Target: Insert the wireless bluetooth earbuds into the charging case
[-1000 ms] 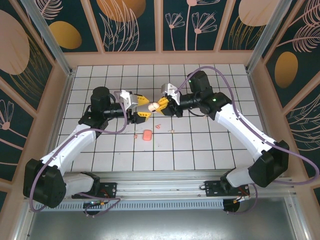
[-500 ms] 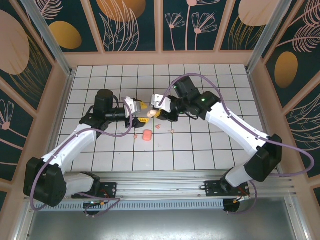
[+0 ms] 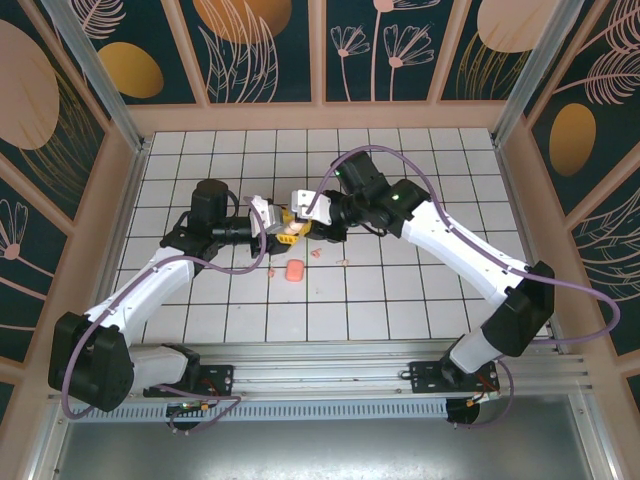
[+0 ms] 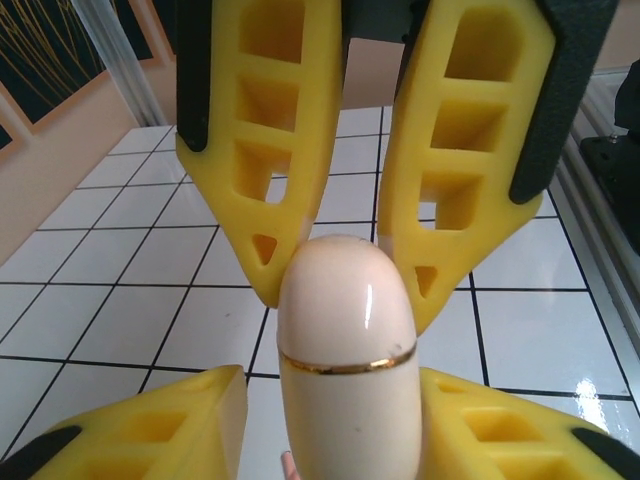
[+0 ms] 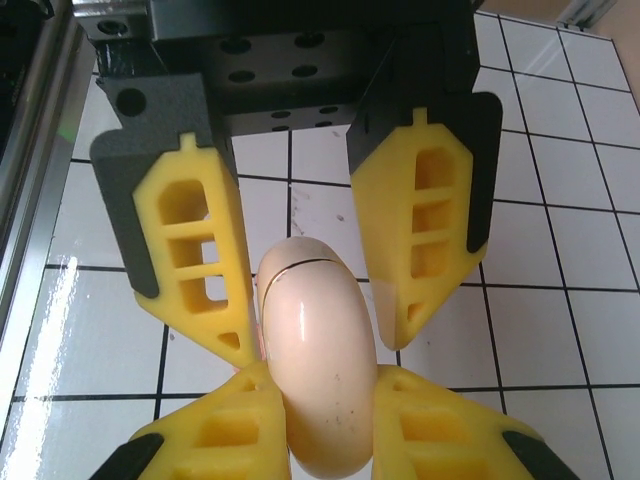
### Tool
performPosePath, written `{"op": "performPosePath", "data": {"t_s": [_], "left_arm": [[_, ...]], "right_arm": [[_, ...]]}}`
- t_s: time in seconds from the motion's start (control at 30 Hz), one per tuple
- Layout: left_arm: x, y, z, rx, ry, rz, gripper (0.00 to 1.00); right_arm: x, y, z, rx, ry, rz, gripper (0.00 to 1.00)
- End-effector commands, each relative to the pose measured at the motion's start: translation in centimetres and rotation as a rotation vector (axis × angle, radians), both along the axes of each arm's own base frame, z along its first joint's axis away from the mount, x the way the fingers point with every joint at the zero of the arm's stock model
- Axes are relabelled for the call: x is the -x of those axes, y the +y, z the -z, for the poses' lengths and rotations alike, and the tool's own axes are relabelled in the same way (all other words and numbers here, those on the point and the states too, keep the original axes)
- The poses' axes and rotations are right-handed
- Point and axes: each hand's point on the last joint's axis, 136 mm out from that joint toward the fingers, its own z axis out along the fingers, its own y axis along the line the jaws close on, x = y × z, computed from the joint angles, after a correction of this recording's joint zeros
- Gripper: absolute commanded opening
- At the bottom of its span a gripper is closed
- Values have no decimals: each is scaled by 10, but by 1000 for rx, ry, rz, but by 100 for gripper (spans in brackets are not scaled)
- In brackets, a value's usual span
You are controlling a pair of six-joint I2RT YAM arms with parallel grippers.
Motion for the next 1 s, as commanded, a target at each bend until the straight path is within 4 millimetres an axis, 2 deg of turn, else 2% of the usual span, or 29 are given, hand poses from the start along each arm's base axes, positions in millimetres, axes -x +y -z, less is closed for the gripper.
{"op": "performPosePath", "data": {"t_s": [0.0, 0.33, 0.43, 0.57, 0.73, 0.97], "left_arm": [[7, -2, 4, 2, 11, 36, 40], [6, -1, 5, -4, 15, 27, 41], [5, -1, 4, -5, 14, 24, 41], [5, -1, 3, -5, 13, 23, 35], [6, -2, 2, -1, 12, 28, 37], [5, -1, 1, -4, 4, 21, 22]], "right_arm": [[-2, 4, -7, 10, -43, -12, 19], [-6, -3, -2, 79, -85, 12, 19], [-6, -2, -3, 83, -94, 10, 19], [-5, 0, -4, 85, -100, 6, 19], [-3, 4, -3, 81, -101, 1, 19], [-5, 6, -2, 83, -104, 8, 19]]}}
